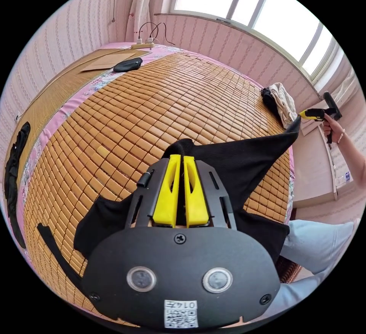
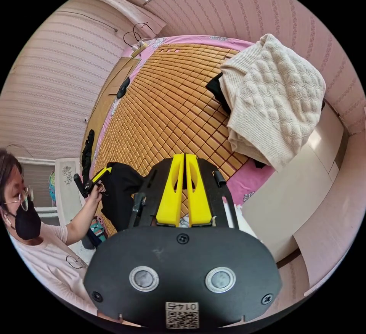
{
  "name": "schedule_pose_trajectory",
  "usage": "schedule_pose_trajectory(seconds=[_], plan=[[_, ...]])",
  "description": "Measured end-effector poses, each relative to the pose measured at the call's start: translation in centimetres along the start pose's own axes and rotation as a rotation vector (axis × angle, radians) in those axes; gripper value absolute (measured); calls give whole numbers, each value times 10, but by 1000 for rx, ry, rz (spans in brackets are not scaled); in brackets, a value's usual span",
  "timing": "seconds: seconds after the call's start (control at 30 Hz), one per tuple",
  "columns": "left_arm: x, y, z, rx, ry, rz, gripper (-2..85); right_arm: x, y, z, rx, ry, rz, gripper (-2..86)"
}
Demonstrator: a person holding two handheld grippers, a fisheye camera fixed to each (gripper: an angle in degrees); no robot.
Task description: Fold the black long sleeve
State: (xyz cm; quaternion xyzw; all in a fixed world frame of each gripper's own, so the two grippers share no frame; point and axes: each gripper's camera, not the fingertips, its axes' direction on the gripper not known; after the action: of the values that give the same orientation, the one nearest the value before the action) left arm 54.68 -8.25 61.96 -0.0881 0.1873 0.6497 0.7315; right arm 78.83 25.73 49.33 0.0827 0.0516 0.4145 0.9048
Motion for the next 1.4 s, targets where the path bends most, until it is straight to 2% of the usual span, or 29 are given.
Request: schedule_pose_trajectory(seconds=[0.2,0.33,0.4,0.5,0.8,0.93,1.03,1.2,1.4], plan=[[-4,5,33,-89,-28,-81,-9,16,-51,38,-35,148,22,82],[-1,12,36,-99,-30,-87,-9,-2,-42,59,-84,213,-95,101],[-3,19,34,-93,-16,-108,-9,-12,-40,68,-108,232,-143,87],[-5,26,29,-83,-13,-130,-9,-30,-40,72,-103,355,-209,20],[1,52,25,-67,-59,-159,-2,-38,-78,41,-92,315,-176,7],[-4,69,16,-54,-17,-212,43,-41,-90,30,-90,301,-133,65],[-7,93,-15,18,1,-275,54,-48,-90,7,-60,281,-89,81],[-1,190,-110,190,-75,-424,54,-104,-79,-19,-46,338,-204,64],[-15,356,-191,143,-332,-678,44,-244,-68,31,-222,139,-561,41]])
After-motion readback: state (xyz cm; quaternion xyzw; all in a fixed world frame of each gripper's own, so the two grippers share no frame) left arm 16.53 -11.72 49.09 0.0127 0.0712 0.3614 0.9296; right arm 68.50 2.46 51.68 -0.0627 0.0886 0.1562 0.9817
